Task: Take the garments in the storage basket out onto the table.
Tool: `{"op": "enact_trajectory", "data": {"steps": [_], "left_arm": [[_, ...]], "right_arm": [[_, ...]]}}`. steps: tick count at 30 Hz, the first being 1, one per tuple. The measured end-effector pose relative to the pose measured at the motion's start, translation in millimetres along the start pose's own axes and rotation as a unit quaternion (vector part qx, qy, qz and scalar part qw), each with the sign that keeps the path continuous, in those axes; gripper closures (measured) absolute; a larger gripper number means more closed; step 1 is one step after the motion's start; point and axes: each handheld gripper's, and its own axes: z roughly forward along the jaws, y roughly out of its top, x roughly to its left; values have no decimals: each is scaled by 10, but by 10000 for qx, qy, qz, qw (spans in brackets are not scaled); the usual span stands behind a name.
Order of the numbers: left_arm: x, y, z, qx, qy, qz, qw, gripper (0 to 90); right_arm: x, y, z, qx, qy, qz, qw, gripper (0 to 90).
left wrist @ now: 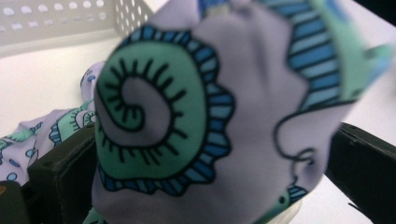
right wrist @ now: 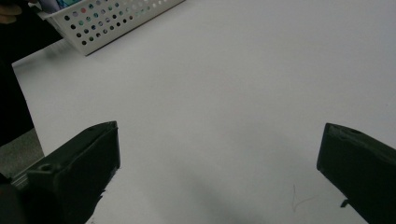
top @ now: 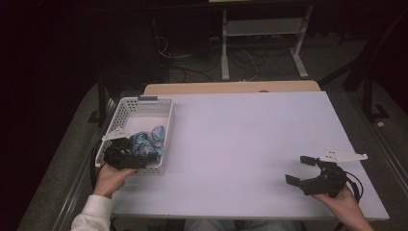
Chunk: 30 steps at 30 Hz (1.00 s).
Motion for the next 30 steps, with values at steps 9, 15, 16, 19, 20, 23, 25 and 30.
{"op": "enact_trajectory", "data": {"steps": [9, 15, 16, 19, 20, 23, 25, 30], "left_arm": [[10, -7, 48, 146, 68, -56, 9999, 65], [4, -4, 41, 105, 190, -42, 9998, 292], [1, 3, 36, 137, 256, -82, 9995, 376], [10, 17, 34, 217, 221, -139, 9994, 561], [10, 31, 30, 292, 240, -143, 9992, 620], [17, 46, 24, 319, 216, -114, 9992, 718], [22, 63, 16, 334, 156, -222, 9991, 736], [69, 135, -39, 335, -64, -587, 9977, 744]], "right_arm": [[4, 0, 3, 15, 5, -1, 10000, 0], [3, 0, 3, 16, 4, 1, 10000, 0], [2, 0, 3, 18, 2, 1, 10000, 0], [3, 0, 4, 20, 1, 0, 10000, 0], [4, 0, 3, 19, 0, 0, 10000, 0], [4, 0, 3, 16, 0, 1, 10000, 0], [3, 0, 4, 18, -6, 3, 10000, 0], [3, 0, 9, 38, -17, -3, 10000, 0]]}}
